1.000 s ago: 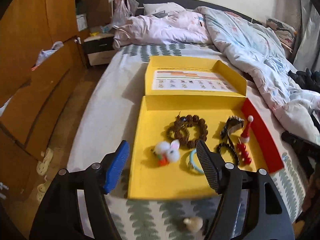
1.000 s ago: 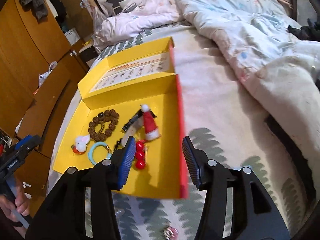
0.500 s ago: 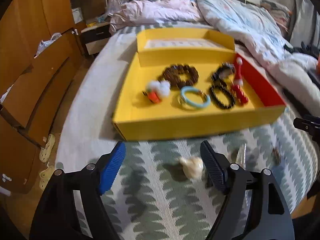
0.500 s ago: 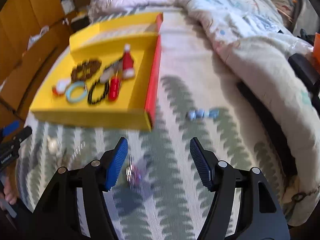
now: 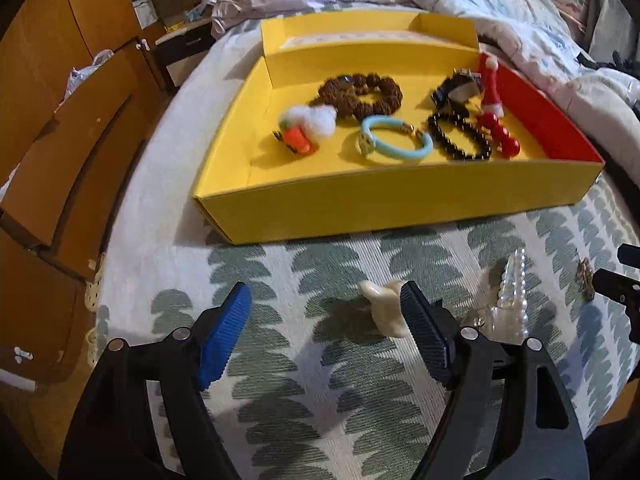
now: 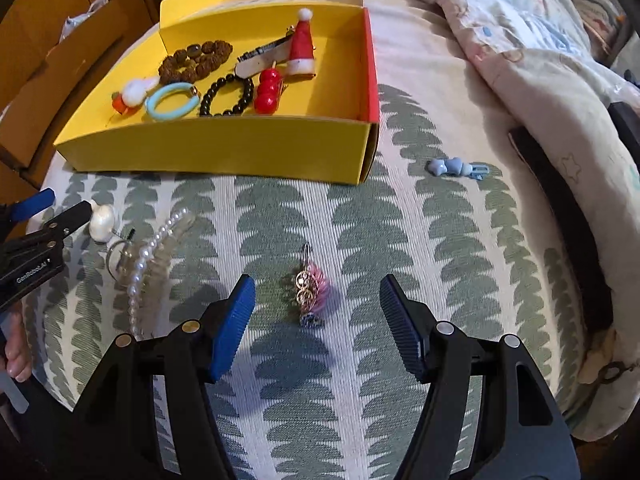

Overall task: Organize jewelry
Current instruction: 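Move left gripper to the white shell ornament while right gripper approaches the pink pendant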

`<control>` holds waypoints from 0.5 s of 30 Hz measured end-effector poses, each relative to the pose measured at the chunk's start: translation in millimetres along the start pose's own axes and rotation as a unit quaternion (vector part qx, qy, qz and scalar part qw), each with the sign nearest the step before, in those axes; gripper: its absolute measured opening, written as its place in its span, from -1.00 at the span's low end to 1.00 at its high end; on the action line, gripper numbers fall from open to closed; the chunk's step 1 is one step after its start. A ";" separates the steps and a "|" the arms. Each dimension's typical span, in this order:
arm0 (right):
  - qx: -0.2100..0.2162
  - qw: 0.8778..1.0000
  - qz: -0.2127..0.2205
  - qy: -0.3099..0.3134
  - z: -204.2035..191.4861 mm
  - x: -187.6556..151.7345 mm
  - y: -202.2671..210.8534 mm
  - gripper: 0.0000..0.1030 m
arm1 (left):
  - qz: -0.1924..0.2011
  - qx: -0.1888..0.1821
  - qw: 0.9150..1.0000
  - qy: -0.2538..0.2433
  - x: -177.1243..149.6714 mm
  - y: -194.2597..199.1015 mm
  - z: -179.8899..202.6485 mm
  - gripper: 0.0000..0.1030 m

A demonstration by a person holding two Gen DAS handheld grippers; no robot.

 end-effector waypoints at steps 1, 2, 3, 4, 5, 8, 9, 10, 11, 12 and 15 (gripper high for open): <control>0.000 1.000 -0.001 0.000 -0.6 -0.8 -0.6 0.31 | 0.000 -0.003 1.000 0.003 -0.5 -1.4 0.9 0.48; -0.002 1.000 -0.003 -0.001 -1.0 -1.5 -1.8 0.31 | 0.002 -0.005 1.000 0.006 -0.1 -2.2 1.5 0.50; -0.005 1.000 -0.005 -0.002 -0.9 -2.4 -2.6 0.31 | 0.003 -0.005 1.000 0.009 0.5 -3.0 2.5 0.51; -0.009 1.000 -0.006 -0.003 -0.1 -2.6 -3.7 0.31 | 0.004 -0.004 1.000 0.011 1.6 -4.2 3.9 0.54; -0.008 1.000 -0.008 -0.005 1.0 -2.6 -5.2 0.31 | 0.003 -0.002 1.000 0.013 2.7 -5.5 5.1 0.54; 0.000 1.000 -0.010 -0.012 3.6 -2.4 -10.6 0.31 | -0.002 -0.002 1.000 0.016 4.2 -7.9 9.2 0.54; 0.001 1.000 -0.011 -0.012 4.2 -1.6 -12.1 0.31 | -0.005 0.003 1.000 0.015 3.0 -9.2 11.1 0.54; 0.001 1.000 -0.013 -0.010 3.7 -1.4 -13.7 0.31 | -0.006 0.004 1.000 0.014 2.5 -10.0 11.9 0.54; 0.002 1.000 -0.015 -0.008 2.8 -1.2 -15.0 0.31 | -0.007 0.005 1.000 0.014 1.4 -10.6 13.1 0.54; 0.002 1.000 -0.017 -0.004 1.3 -0.8 -16.5 0.31 | -0.006 0.007 1.000 0.014 1.1 -10.8 13.8 0.54; -0.001 1.000 -0.019 -0.001 0.0 0.1 -19.3 0.31 | -0.002 0.016 1.000 0.007 -0.6 -11.8 15.1 0.54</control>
Point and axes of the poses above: each gripper's, at about its wrist camera, not at the fingertips, and y roughly against the way its jaws point, z to its right, x to its top, the point moved 2 cm from there along -y, roughly the way its jaws point, and after that the axes turned 15 degrees about y, right-handed, at the moved point
